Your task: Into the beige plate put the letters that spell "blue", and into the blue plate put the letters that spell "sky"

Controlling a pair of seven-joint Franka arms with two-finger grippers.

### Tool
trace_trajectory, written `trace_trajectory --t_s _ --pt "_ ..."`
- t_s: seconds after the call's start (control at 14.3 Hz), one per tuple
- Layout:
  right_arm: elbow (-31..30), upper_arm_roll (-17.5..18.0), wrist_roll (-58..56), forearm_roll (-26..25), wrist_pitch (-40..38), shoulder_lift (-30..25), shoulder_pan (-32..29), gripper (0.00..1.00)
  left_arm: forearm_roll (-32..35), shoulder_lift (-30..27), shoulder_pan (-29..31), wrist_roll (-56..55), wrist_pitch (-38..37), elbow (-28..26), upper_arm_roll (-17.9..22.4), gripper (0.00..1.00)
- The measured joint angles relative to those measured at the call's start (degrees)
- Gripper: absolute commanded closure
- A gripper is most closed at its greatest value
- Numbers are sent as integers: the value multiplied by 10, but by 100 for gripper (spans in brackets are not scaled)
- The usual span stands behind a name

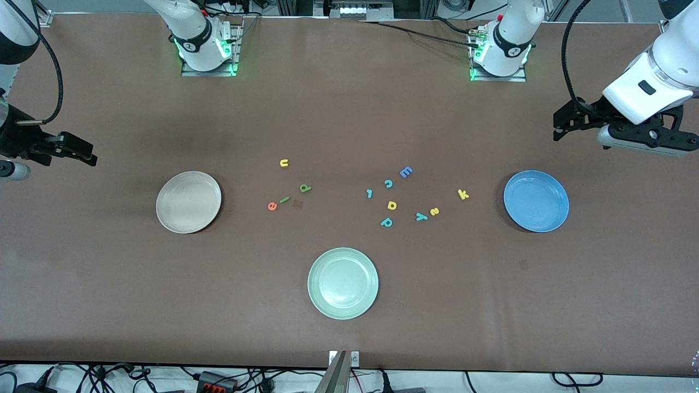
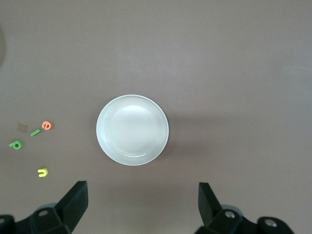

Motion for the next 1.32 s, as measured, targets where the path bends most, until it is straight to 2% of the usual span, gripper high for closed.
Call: trace_trajectory --t_s 0.28,0.7,1.05,1.32 --pt "-16 9 -1 0 -8 9 18 0 0 0 0 0 0 0 0 0" --pt "-37 14 6 1 -1 76 116 0 0 0 0 0 0 0 0 0" --pt "-46 14 54 2 57 135 180 0 0 5 0 0 -17 0 0 0" --pt "-95 15 151 3 147 151 232 0 -6 58 -9 0 -48 -1 -2 0"
